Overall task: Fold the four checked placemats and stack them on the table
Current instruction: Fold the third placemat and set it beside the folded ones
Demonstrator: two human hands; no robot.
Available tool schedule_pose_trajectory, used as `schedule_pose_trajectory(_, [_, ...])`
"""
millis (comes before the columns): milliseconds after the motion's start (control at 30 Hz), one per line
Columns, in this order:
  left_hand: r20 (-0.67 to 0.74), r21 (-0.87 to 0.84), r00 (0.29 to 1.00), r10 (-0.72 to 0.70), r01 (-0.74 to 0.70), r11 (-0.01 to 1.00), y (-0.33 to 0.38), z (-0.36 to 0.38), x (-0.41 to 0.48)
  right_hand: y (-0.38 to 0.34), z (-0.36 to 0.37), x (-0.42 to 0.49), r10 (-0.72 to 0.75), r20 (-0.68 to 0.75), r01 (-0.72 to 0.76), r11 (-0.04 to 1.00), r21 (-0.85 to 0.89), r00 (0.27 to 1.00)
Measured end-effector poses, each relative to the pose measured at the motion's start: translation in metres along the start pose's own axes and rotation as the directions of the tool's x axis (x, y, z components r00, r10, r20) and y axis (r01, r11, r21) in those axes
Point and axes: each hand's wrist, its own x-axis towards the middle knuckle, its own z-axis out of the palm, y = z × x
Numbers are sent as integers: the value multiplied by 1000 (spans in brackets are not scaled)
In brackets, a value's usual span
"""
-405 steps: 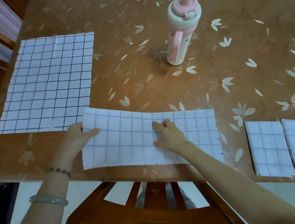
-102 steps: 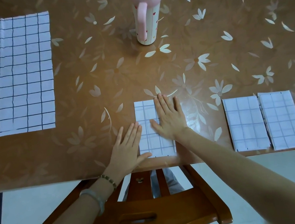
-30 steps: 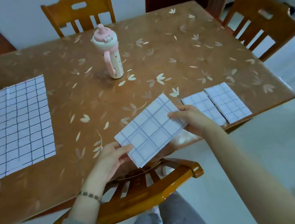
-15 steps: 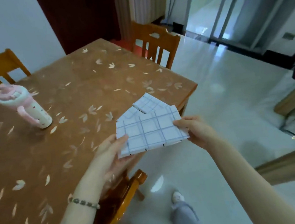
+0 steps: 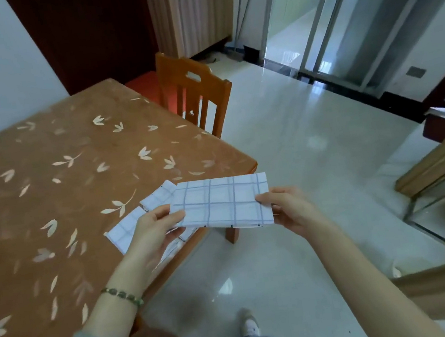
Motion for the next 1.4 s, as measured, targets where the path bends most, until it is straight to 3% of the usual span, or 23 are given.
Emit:
schedule_pose_trajectory(267, [-135, 57, 991, -15, 23, 998, 12, 27, 52, -6, -20, 55, 94, 56, -91, 995, -49, 994])
schedule_pose_trajectory(400, [-192, 37, 978, -84, 93, 995, 23, 26, 87, -3, -11, 84, 117, -3, -117, 993, -20, 993])
schedule_pose_trajectory(767, [-1, 278, 998, -65, 63, 958, 55, 0, 238, 4, 40, 168, 177, -166, -164, 982, 89, 970])
schedule_pose_trajectory(867, [64, 433, 993, -100, 63, 899, 47, -13, 271, 24, 54, 187, 270, -202, -256, 962, 93, 941])
schedule_pose_trajectory(1033, [72, 718, 996, -53, -15, 696, 29, -21, 309, 41, 71, 207, 389, -249, -371, 921, 120, 887])
schedule_pose_trajectory(1200, [103, 785, 995, 5, -84, 614, 9, -24, 320, 50, 70, 223, 410, -330, -444, 896, -31, 850])
schedule_pose_trajectory(1400, [81, 801, 996, 30, -82, 592, -8, -26, 324, 53, 66, 233, 397, -350, -475, 862, -176, 849])
